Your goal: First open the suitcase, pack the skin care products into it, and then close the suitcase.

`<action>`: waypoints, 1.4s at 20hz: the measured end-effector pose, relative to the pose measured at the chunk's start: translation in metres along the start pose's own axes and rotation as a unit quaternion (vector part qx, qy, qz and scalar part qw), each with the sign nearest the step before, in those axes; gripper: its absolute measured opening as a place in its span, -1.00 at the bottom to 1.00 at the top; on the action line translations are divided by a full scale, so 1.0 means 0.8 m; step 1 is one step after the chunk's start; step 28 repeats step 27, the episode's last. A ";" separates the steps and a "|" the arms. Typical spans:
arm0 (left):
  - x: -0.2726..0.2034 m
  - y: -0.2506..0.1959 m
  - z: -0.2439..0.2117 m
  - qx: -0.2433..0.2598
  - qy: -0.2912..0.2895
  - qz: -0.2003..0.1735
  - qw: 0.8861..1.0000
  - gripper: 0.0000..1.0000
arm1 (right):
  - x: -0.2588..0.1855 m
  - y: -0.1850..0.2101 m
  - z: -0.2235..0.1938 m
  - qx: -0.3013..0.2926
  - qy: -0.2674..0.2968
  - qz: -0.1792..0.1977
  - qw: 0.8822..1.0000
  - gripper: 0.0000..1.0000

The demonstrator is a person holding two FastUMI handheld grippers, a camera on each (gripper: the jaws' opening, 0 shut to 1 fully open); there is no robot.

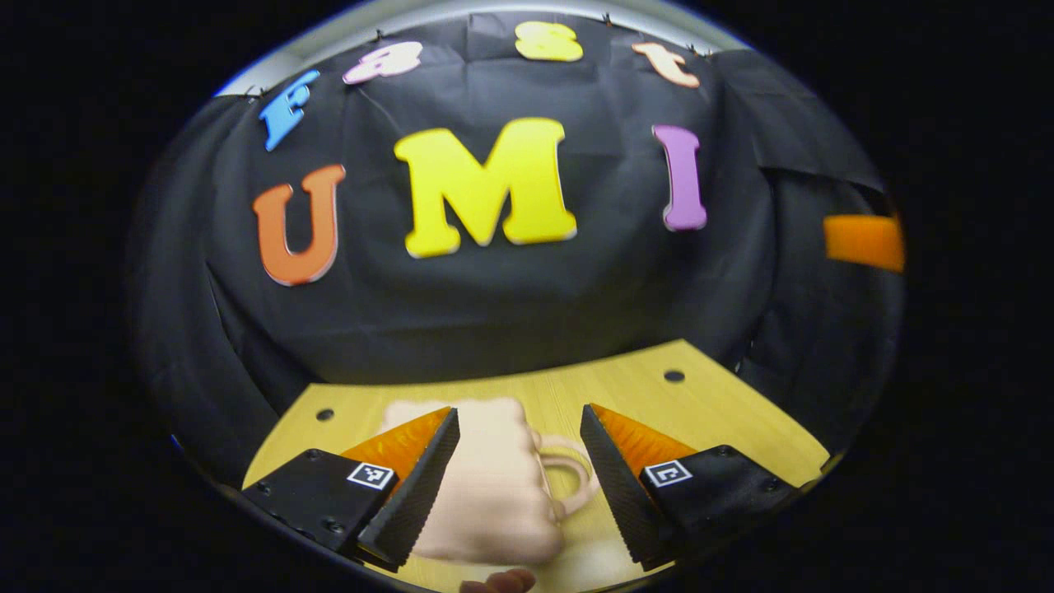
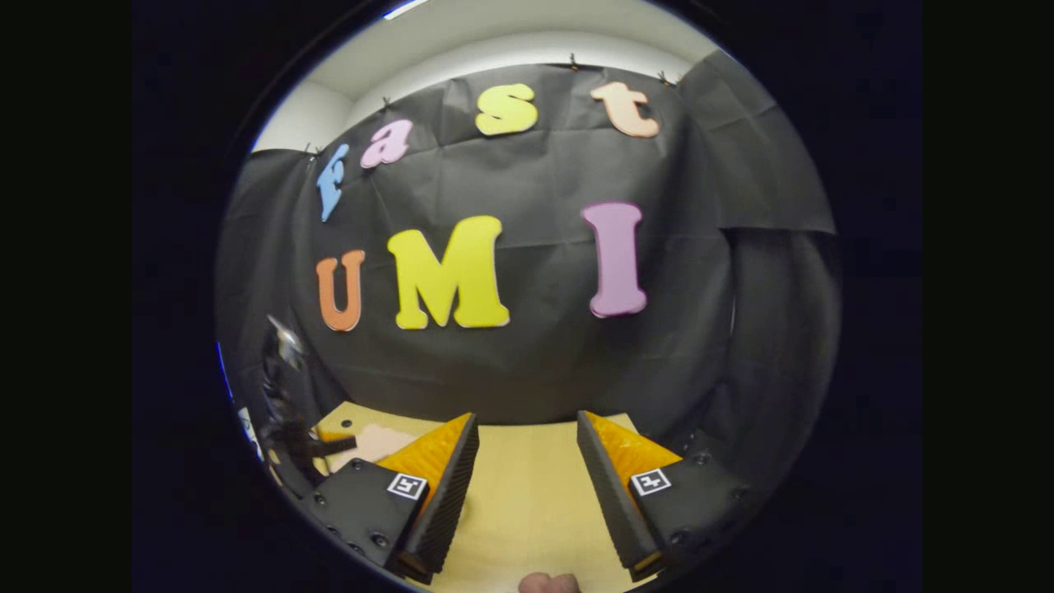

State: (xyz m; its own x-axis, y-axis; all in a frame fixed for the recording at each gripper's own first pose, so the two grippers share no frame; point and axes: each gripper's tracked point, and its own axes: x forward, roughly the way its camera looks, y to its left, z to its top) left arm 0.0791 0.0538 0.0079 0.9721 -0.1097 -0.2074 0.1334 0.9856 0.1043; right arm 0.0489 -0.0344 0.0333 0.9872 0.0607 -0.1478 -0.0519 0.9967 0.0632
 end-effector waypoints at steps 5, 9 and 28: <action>-0.051 0.068 0.137 -0.029 -0.119 0.043 0.992 0.88 | 0.022 0.058 0.066 -0.010 -0.061 0.006 0.998 0.41; -0.078 0.107 0.174 -0.040 -0.143 0.059 0.987 0.87 | 0.021 0.089 0.093 0.001 -0.095 -0.015 0.995 0.43; -0.091 0.122 0.131 -0.092 -0.106 0.063 0.988 0.89 | -0.006 0.116 0.079 -0.018 -0.101 -0.032 0.994 0.45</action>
